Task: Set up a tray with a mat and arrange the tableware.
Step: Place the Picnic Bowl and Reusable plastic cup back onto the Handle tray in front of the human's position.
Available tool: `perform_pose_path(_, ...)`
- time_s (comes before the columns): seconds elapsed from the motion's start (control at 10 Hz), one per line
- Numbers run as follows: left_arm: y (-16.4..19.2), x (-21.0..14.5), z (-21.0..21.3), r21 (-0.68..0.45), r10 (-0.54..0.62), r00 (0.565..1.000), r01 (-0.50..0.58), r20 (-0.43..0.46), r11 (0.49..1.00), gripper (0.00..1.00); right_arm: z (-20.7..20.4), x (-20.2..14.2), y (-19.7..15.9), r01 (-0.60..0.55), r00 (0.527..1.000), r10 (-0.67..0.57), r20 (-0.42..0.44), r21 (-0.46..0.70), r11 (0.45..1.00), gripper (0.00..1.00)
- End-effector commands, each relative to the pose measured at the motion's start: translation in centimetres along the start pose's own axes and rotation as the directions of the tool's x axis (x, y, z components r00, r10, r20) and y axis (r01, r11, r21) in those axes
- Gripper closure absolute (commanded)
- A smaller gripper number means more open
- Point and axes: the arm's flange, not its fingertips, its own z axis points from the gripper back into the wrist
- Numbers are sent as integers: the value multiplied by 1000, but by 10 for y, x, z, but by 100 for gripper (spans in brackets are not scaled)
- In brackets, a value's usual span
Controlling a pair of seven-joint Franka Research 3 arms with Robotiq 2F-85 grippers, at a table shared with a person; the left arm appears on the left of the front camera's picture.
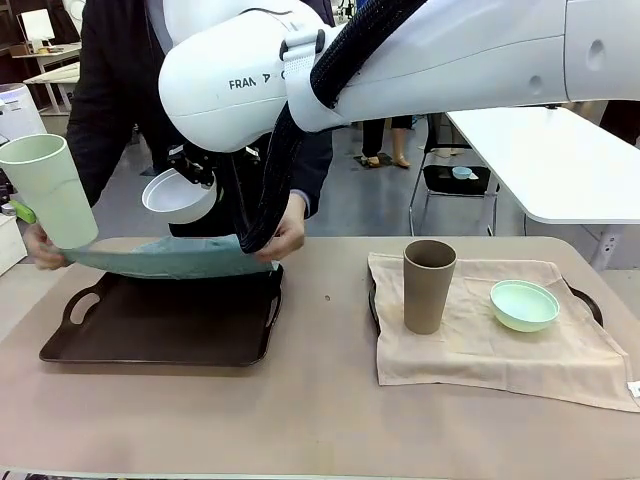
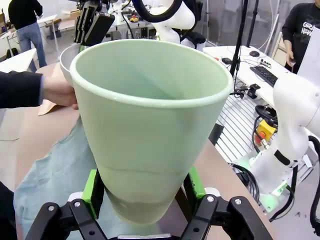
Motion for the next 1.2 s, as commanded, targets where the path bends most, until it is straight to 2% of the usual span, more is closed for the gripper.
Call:
perform_pose_path(0.0,-1,4,1,-1,-14,1000,14,-5,1000,100,-1,0,2,-2,1000,2,8,-8,1000,96)
perform_pose_path(1.1,-1,4,1,-1,-14,1000,14,-5,1000,100,-1,0,2,-2,1000,2,8,-8,1000,96)
